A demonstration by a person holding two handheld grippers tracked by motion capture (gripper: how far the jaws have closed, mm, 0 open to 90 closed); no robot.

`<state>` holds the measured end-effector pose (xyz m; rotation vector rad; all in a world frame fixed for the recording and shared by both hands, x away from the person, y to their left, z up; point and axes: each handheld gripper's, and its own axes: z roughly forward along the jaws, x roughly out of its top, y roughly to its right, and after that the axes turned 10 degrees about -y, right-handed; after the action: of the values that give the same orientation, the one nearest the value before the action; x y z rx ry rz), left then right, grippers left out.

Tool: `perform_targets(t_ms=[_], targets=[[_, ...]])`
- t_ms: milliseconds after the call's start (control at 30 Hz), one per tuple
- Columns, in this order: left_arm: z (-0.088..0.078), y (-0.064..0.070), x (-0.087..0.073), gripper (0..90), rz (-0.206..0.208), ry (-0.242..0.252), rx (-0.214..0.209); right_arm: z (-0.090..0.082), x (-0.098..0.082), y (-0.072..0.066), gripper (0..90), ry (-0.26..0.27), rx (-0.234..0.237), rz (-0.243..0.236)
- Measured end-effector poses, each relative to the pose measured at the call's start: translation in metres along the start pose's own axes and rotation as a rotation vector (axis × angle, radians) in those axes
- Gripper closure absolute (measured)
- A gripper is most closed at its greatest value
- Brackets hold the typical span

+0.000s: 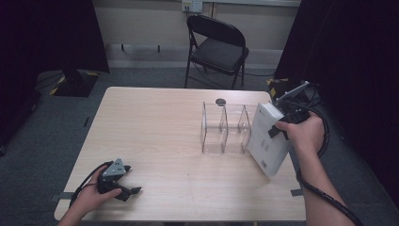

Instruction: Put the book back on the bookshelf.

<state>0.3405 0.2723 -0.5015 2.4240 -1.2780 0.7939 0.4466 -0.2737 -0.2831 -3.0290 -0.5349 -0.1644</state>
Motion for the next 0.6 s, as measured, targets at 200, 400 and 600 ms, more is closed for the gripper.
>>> perform_targets(t_ms=[200,400,600], targets=[[0.0,0.0,0.0,5.9,0.001,0.0,0.001,0.0,0.005,0.0,52.4,0.003,0.004,0.016],[0.0,0.0,0.0,5.8,0.002,0.0,0.001,0.001,0.01,0.0,52.4,0.016,0.001,0.022],[0.0,0.0,0.0,5.8,0.002,0.0,0.001,0.002,0.015,-0.001,52.3,0.02,-0.013,0.027]])
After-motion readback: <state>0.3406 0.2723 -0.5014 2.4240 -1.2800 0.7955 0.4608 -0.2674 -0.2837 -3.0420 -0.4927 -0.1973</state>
